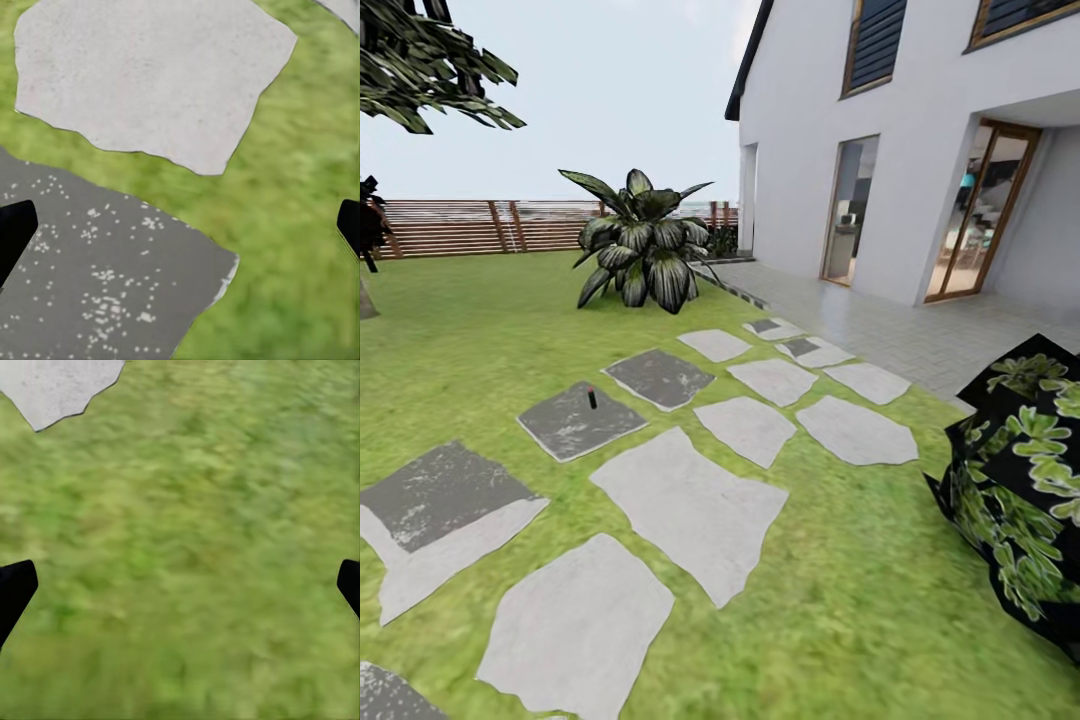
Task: In the garden, pick up the pesticide atomizer on the floor and spray pesticide onto both trees until each tree trunk is fully covered.
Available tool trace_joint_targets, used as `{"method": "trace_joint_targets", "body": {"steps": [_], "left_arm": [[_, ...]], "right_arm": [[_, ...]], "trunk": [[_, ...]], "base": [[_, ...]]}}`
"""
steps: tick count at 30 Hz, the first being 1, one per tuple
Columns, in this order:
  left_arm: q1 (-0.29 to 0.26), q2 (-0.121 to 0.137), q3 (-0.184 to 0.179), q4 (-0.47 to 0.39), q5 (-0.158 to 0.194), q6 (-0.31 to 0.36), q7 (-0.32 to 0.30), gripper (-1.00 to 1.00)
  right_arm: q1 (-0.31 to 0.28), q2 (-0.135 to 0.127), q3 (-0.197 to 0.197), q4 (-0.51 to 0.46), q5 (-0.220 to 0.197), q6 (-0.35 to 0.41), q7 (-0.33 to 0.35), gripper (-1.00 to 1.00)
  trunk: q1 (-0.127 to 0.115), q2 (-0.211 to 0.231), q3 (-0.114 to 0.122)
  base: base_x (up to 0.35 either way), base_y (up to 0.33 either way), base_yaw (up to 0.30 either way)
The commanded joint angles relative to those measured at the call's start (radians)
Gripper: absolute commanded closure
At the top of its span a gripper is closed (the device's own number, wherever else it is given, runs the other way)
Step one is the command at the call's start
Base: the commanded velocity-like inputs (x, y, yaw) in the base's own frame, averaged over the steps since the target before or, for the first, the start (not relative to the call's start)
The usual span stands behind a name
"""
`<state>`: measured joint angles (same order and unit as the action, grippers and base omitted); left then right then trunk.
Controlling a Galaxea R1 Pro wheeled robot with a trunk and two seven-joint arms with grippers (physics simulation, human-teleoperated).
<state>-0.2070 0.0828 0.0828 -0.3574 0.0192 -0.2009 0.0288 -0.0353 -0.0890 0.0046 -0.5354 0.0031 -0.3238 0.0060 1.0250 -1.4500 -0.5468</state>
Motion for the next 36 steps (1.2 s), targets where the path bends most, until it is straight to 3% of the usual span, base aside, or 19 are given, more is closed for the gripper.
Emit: {"method": "trace_joint_targets", "body": {"steps": [1, 36], "left_arm": [[0.000, 0.000, 0.000, 0.000, 0.000, 0.000, 0.000, -1.00], [0.000, 0.002, 0.002, 0.000, -0.001, 0.000, 0.000, -1.00]], "right_arm": [[0.000, 0.000, 0.000, 0.000, 0.000, 0.000, 0.000, -1.00], [0.000, 0.000, 0.000, 0.000, 0.000, 0.000, 0.000, -1.00]], "trunk": [[0.000, 0.000, 0.000], [0.000, 0.000, 0.000]], "base": [[0.322, 0.000, 0.000], [0.327, -0.003, 0.000]]}}
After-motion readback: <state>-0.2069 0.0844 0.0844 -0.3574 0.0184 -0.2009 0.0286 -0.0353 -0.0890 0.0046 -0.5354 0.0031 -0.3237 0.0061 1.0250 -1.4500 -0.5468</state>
